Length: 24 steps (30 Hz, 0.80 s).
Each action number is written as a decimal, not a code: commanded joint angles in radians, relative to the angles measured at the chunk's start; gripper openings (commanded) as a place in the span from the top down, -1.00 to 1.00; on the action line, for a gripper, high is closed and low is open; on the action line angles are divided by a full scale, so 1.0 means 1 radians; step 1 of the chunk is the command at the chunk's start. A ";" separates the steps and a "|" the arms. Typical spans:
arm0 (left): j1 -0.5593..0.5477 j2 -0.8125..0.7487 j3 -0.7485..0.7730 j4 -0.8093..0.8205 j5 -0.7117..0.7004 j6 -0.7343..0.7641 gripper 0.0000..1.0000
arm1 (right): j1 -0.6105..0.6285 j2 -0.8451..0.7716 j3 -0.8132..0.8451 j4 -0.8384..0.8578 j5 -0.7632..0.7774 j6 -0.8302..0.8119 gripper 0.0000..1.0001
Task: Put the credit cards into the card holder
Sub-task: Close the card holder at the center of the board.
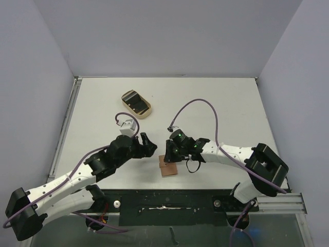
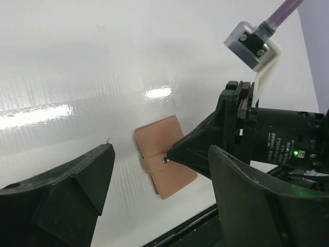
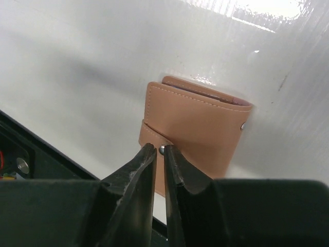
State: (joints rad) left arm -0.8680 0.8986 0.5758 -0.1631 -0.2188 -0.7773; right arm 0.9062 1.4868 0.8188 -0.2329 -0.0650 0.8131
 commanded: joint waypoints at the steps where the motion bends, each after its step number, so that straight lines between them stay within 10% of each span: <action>1: 0.007 -0.049 0.014 -0.041 -0.064 0.018 -0.48 | 0.007 0.042 0.002 0.047 -0.037 0.002 0.72; 14: 0.009 -0.152 0.021 -0.125 -0.149 0.017 -0.51 | 0.006 -0.078 0.055 -0.129 0.160 0.004 0.57; 24: 0.010 -0.245 0.144 -0.196 -0.149 0.091 -0.52 | 0.009 -0.332 0.116 -0.304 0.408 0.022 -0.41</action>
State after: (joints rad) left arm -0.8619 0.6994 0.6041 -0.3569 -0.3450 -0.7364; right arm 0.9108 1.2644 0.8829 -0.4664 0.1947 0.8307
